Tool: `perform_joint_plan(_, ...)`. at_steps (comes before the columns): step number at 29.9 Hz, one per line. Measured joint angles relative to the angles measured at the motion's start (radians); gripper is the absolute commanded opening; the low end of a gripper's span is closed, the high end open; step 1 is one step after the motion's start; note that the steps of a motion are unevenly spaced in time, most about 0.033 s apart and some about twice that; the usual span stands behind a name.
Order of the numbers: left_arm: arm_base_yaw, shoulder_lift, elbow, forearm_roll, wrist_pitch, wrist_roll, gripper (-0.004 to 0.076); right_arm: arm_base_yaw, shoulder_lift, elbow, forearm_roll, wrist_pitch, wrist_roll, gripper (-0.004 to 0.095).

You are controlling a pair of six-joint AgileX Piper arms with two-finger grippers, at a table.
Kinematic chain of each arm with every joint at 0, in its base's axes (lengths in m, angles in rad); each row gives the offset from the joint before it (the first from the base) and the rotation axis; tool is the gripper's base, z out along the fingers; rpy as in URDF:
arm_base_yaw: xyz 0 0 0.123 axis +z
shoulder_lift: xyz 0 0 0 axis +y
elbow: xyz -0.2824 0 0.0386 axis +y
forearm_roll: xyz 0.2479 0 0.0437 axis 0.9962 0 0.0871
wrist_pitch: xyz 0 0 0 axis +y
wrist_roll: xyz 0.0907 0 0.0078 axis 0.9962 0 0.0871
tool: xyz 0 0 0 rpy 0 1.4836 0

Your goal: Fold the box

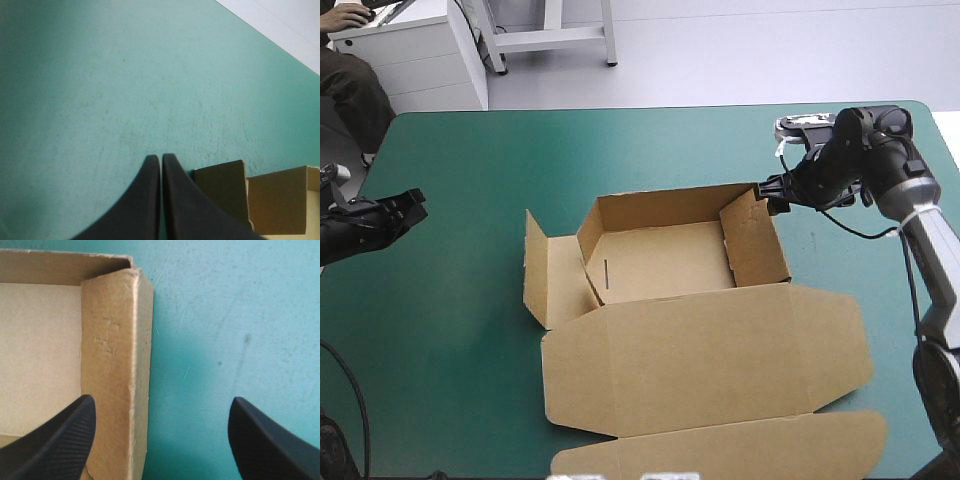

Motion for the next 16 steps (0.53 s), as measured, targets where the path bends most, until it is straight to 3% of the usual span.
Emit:
perform_joint_plan(8, 0.000, 0.000, 0.000, 0.002, 0.006, 0.001, 0.0000, 0.086, -0.119, 0.034, -0.035, 0.008, 0.054, 0.0683)
perform_joint_plan(16, 0.000, 0.000, 0.000, 0.002, 0.021, 0.001, 0.0000, 0.101, -0.090, 0.067, -0.040, 0.009, 0.084, 0.0683)
